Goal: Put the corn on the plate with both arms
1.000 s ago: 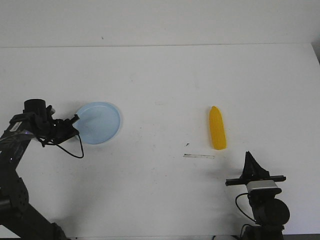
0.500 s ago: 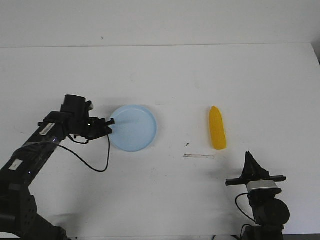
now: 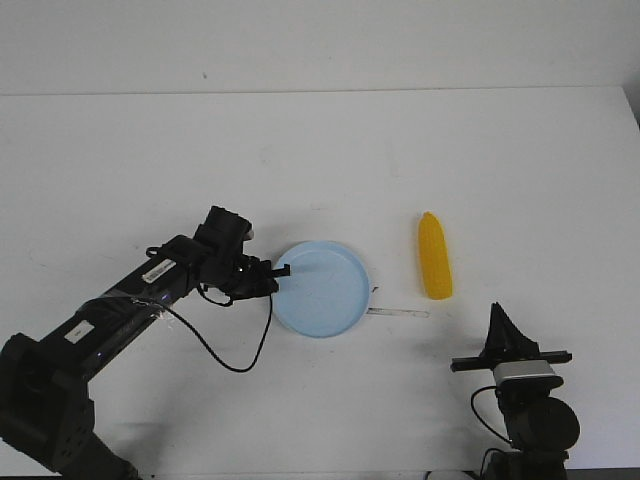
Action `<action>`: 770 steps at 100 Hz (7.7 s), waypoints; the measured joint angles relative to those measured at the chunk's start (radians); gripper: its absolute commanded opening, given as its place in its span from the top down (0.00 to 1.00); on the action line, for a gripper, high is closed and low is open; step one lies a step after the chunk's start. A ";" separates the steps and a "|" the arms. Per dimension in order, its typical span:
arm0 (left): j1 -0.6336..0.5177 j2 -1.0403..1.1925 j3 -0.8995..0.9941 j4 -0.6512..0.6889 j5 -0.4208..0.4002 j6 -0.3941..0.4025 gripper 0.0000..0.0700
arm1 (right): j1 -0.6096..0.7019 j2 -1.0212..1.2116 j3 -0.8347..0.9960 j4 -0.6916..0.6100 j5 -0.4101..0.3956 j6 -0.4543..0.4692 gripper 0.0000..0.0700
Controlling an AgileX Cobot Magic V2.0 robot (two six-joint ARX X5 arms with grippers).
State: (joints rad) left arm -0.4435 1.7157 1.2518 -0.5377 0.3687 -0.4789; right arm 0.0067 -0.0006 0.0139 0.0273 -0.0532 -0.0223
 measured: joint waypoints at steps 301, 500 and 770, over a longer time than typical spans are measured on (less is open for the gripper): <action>0.427 -1.481 -0.908 0.568 -0.373 0.413 1.00 | 0.000 0.000 0.000 0.000 0.000 0.000 0.98; 0.427 -1.481 -0.908 0.568 -0.373 0.413 1.00 | 0.000 0.434 0.351 -0.015 0.029 0.064 0.99; 0.427 -1.481 -0.908 0.568 -0.373 0.413 1.00 | 0.203 1.733 1.287 -0.819 0.132 0.333 0.34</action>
State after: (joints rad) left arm -0.0162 0.2344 0.3439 0.0307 -0.0048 -0.0662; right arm 0.2092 1.7321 1.3010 -0.7918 0.0784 0.3107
